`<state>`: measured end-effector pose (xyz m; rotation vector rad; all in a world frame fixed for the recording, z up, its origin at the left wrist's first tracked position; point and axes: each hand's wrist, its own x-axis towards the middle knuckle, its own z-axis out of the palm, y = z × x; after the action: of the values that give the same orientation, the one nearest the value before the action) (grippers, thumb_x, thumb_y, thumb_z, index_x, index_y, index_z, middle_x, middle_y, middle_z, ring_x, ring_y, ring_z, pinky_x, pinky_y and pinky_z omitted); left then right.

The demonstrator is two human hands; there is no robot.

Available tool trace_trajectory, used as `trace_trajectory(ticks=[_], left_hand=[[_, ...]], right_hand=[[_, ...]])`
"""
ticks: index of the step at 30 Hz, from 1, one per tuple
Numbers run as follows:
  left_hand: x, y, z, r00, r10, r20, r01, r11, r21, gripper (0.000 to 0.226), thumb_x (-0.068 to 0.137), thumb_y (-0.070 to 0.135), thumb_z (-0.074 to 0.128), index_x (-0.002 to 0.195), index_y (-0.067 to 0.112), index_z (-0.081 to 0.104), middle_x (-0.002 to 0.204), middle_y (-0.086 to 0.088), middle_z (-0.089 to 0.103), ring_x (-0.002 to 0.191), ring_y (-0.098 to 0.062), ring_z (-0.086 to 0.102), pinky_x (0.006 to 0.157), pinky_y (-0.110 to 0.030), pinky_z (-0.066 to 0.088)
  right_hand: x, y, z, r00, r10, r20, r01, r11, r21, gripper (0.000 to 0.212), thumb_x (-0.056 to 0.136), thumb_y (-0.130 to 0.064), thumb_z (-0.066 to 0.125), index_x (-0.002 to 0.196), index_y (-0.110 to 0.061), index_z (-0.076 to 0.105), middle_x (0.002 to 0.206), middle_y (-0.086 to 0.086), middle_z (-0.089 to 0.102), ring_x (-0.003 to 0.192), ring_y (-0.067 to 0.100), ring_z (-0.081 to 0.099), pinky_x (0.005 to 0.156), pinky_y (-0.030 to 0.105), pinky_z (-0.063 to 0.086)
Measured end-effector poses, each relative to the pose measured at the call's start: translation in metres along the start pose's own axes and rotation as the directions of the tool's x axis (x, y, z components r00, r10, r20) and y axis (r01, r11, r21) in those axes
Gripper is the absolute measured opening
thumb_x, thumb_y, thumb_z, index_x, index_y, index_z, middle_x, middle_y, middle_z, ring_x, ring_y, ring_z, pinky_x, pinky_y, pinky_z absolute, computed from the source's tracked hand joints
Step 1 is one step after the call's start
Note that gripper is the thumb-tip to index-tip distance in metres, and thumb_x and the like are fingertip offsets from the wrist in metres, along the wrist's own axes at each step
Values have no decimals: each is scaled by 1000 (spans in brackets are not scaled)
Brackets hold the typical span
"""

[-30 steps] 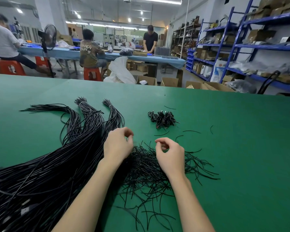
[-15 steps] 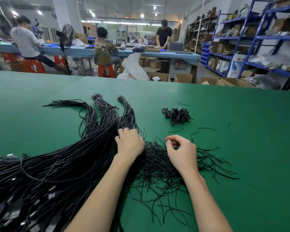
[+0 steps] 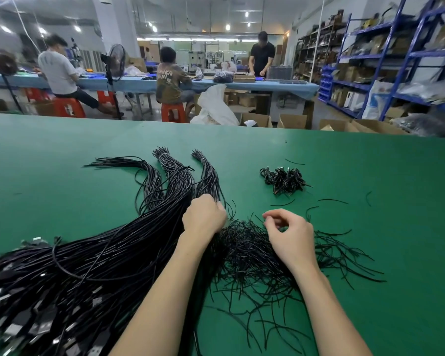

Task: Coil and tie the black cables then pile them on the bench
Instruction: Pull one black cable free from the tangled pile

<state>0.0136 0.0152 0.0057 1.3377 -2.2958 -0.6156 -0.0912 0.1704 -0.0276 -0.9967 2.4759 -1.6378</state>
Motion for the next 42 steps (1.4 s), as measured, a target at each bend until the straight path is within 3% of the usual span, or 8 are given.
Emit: trace_trajectory(ticks=[6,11,14,22,25,27,30,42], left_hand=[[4,9,-6,997,-17,78,46,920,-390,26,94,28,54,72,17,61,57,2,53,54,-18,48,52,-24,38],[4,14,-15,959,-47,279,264,508,-820,21,95,9,58,74,10,60,53,5,45,35,-5,36,37,-16,30],[3,12,-20,947,-1,321,294,406,-865,18,96,7,57,79,8,63,65,-1,49,40,-4,31,36,-16,22],[3,3,-15,950,88,299,183,620,-763,23,98,14,51,99,8,74,92,-8,74,56,-6,57,58,-19,50],[12,-16,-2,963,223,148,-199,967,-162,34,98,27,54,128,23,68,129,-1,67,115,-14,62,100,-29,46],[17,-26,8,917,283,280,-329,935,134,50,101,31,48,151,24,44,160,-1,38,149,-23,30,120,-44,27],[21,-34,18,877,230,422,-364,891,272,57,105,30,36,160,24,21,169,2,10,156,-23,2,123,-51,11],[17,-35,15,877,210,431,-358,885,297,60,105,21,28,161,20,9,170,4,2,156,-20,-4,125,-46,6]], right_hand=[[-4,-35,5,990,1,144,-29,980,195,7,93,-30,69,93,-33,75,77,-20,75,74,-5,70,65,6,48],[-16,-59,28,901,51,431,-178,949,260,26,92,-35,71,117,-30,65,93,-13,77,62,3,69,54,19,49],[-17,-60,32,875,134,466,-322,878,353,26,93,-28,71,118,-26,63,88,-5,79,62,9,63,51,21,47],[-19,-61,28,838,235,493,-487,729,481,20,95,-18,72,114,-12,69,80,-4,72,68,7,67,67,21,59],[-19,-69,22,841,216,495,-508,628,589,16,100,-16,66,115,-10,65,92,2,72,73,15,75,67,27,62],[-17,-75,18,848,205,488,-506,587,632,19,101,-16,63,118,-8,65,96,3,69,68,14,74,62,26,60],[-12,-77,9,831,220,511,-539,548,640,17,102,-11,61,114,-3,69,83,1,63,58,9,64,55,23,56],[9,-78,-56,805,216,552,-577,501,645,15,94,-13,68,95,-3,79,70,-4,63,47,1,53,34,7,35]])
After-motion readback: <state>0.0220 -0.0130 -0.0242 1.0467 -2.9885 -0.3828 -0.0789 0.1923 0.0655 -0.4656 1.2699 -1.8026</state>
